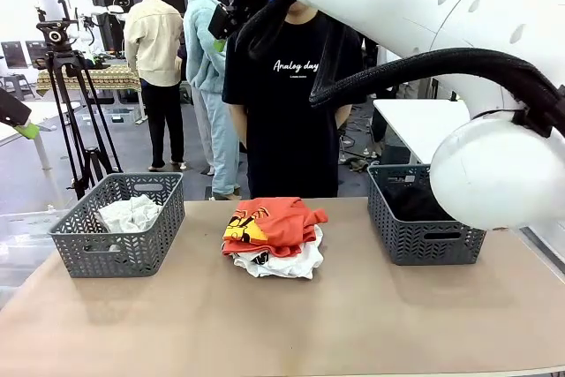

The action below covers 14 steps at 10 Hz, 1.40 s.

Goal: Sort the tops and bottoms.
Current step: Lift clothes from the center of the table with your left hand.

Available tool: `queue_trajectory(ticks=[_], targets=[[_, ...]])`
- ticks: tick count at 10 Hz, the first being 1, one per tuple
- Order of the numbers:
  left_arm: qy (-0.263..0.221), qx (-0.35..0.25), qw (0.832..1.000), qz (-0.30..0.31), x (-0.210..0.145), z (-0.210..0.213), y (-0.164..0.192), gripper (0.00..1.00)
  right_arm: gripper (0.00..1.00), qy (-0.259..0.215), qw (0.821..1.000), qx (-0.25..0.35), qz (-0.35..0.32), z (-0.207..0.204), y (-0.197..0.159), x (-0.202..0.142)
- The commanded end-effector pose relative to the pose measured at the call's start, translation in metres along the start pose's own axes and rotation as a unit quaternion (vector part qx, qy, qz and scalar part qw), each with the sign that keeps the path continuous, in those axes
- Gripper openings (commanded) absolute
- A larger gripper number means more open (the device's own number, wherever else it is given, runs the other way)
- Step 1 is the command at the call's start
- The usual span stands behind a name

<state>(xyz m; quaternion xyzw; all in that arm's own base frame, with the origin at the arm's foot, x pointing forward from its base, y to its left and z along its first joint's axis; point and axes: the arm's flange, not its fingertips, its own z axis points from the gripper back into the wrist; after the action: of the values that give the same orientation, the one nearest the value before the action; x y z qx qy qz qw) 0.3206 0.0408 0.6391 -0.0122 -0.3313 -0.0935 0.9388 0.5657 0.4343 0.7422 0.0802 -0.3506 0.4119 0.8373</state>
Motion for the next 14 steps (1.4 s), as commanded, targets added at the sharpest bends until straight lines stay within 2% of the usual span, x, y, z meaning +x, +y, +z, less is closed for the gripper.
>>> queue_trajectory(ticks=[1,2,3,5,6,7,9,10,11,12,13,14], targets=[[0.001,0.000,1.000,0.000,0.000,-0.001,0.000,1.00,1.00,-0.008,0.997,0.038,-0.069,-0.004,-0.027,-0.094],[0.001,0.000,1.000,0.000,0.000,-0.001,0.000,1.00,1.00,-0.030,0.992,0.037,-0.117,0.004,-0.031,-0.155],[0.001,0.000,1.000,0.000,0.000,-0.001,0.000,1.00,1.00,-0.052,0.987,0.030,-0.152,0.018,-0.032,-0.197],[0.001,0.000,1.000,0.000,0.000,-0.001,0.000,1.00,1.00,-0.077,0.973,-0.027,-0.214,0.076,-0.037,-0.274],[0.001,0.000,1.000,0.000,0.000,-0.001,0.000,1.00,1.00,-0.062,0.973,-0.023,-0.219,0.108,-0.030,-0.306],[0.001,0.000,1.000,0.000,0.000,-0.001,0.000,1.00,1.00,-0.018,0.977,-0.010,-0.214,0.131,-0.022,-0.334],[0.001,0.000,1.000,0.000,0.000,-0.001,0.000,1.00,1.00,0.059,0.974,0.024,-0.218,0.157,-0.007,-0.361],[0.001,0.000,1.000,0.000,0.000,-0.001,0.000,1.00,1.00,0.126,0.963,0.051,-0.232,0.165,-0.002,-0.377],[0.001,0.000,1.000,0.000,0.000,-0.001,0.000,1.00,1.00,0.205,0.945,0.071,-0.246,0.174,0.002,-0.401],[0.001,0.000,1.000,0.000,0.000,-0.001,0.000,1.00,1.00,0.210,0.941,0.078,-0.253,0.179,0.000,-0.412],[0.001,0.000,1.000,0.000,0.000,-0.001,0.000,1.00,1.00,0.199,0.948,0.059,-0.240,0.181,-0.004,-0.401],[0.001,0.000,1.000,0.000,0.000,-0.001,0.000,1.00,1.00,0.196,0.950,0.056,-0.236,0.166,-0.127,-0.114]])
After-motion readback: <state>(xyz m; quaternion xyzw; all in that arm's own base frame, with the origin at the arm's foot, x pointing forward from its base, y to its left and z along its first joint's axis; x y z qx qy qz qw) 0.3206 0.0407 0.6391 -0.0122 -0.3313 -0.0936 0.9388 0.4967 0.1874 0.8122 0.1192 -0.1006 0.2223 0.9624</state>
